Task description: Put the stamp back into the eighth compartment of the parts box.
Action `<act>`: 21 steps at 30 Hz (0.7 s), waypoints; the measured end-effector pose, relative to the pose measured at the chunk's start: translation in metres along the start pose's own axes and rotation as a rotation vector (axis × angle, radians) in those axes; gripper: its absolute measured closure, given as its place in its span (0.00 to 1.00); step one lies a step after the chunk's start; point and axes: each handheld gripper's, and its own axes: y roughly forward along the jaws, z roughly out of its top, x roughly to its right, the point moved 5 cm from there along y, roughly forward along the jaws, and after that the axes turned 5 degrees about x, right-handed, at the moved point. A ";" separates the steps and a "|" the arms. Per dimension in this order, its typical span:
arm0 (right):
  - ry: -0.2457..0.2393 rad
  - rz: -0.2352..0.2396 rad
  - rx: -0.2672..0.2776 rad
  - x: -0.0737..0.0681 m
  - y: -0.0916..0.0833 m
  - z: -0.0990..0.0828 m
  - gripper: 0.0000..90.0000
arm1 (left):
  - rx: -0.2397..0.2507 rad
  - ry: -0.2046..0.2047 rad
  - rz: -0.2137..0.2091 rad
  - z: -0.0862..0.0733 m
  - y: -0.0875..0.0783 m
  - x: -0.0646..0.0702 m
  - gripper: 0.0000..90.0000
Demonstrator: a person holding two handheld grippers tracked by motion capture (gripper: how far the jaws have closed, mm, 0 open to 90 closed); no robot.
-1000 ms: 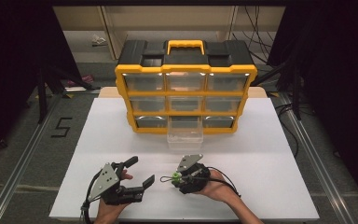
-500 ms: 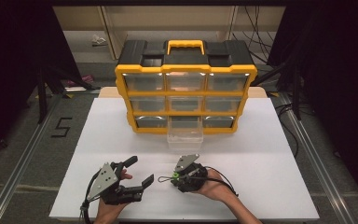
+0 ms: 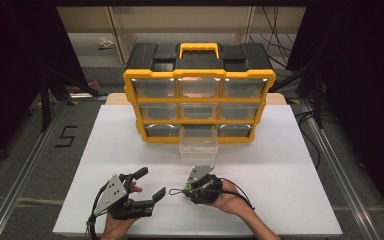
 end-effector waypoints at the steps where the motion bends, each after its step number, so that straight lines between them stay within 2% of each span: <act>1: 0.008 -0.006 0.010 0.001 -0.003 0.002 0.72 | 0.000 0.000 0.000 0.000 0.000 0.000 0.17; 2: 0.003 -0.007 0.021 0.002 -0.004 0.003 0.72 | 0.000 -0.001 -0.001 0.000 0.000 0.000 0.17; 5: 0.028 -0.017 0.033 0.003 -0.010 0.006 0.72 | 0.000 0.001 0.001 0.000 0.000 0.000 0.17; 21: 0.035 -0.063 0.128 0.013 -0.028 0.016 0.72 | -0.001 0.001 0.002 0.000 0.000 0.000 0.17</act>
